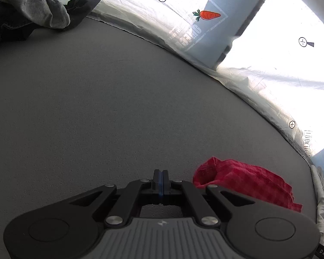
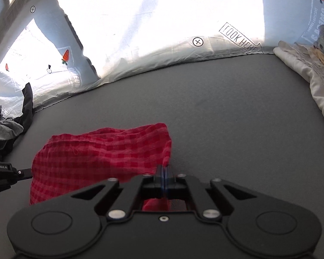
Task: Fold clothes
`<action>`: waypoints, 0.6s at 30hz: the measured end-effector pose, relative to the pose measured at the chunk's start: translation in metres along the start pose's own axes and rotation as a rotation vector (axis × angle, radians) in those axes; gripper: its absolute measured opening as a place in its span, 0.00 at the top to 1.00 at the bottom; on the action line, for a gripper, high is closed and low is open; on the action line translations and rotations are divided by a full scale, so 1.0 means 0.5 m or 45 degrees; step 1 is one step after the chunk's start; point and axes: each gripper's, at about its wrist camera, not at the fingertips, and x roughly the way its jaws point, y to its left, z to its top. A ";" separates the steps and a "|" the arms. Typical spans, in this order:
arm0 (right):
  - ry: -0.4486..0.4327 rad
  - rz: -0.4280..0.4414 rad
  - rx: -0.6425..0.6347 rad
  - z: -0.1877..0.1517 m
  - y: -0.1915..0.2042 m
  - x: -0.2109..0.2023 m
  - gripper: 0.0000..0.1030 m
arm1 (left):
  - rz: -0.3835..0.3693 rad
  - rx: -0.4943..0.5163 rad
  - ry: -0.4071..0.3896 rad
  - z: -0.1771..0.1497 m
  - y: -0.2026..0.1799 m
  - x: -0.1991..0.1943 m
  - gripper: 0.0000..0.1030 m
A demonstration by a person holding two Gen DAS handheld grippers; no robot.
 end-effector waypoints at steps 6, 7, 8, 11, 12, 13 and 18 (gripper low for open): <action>-0.034 0.001 0.002 0.000 -0.005 -0.018 0.44 | -0.131 0.076 0.048 -0.026 -0.012 -0.038 0.45; -0.021 0.028 0.008 0.000 -0.005 -0.017 0.44 | -0.145 0.089 0.063 -0.033 -0.018 -0.042 0.33; -0.005 0.058 0.018 -0.001 -0.004 -0.014 0.39 | -0.155 0.103 0.076 -0.041 -0.025 -0.047 0.22; 0.006 0.102 0.026 -0.006 0.001 -0.004 0.20 | -0.154 0.187 0.087 -0.063 -0.048 -0.050 0.14; 0.013 0.108 0.019 -0.007 0.005 0.002 0.17 | -0.140 0.227 0.094 -0.067 -0.057 -0.047 0.13; 0.025 0.112 0.013 -0.009 0.009 0.009 0.17 | -0.120 0.270 0.105 -0.069 -0.066 -0.042 0.13; 0.082 0.115 -0.025 -0.011 0.024 0.046 0.12 | -0.126 0.412 0.168 -0.063 -0.106 0.007 0.13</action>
